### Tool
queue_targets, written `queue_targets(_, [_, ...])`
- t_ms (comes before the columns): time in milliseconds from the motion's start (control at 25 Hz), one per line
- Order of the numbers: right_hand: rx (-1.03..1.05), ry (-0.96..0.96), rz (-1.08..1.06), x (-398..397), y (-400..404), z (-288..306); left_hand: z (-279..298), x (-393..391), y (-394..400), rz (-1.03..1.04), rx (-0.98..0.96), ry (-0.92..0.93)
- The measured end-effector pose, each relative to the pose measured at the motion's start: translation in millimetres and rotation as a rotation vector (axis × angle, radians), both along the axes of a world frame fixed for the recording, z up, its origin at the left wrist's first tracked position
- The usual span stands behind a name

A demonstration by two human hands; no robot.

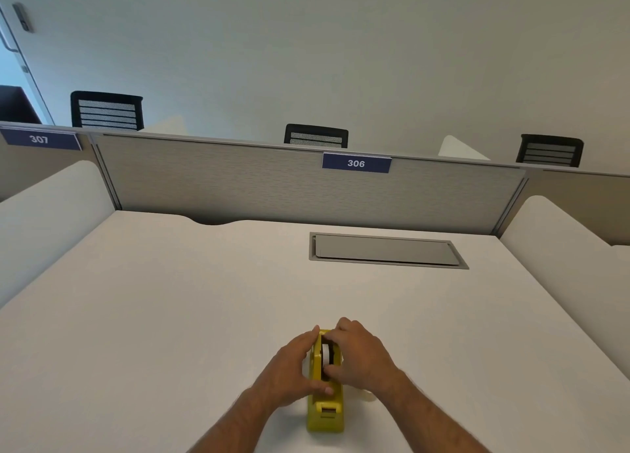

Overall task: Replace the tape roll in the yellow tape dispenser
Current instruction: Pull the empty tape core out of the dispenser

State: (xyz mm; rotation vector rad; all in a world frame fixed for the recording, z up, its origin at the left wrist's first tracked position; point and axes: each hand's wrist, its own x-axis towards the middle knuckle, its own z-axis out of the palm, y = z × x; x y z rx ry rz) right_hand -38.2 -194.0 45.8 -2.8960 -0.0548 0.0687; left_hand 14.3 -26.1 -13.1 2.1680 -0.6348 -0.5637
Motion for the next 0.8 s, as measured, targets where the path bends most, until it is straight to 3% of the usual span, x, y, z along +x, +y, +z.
queue_targets(800, [0.118,-0.091,0.002,-0.6,-3.4,2.6,3.8,0.9,-2.2,0.015,0.025,-0.007])
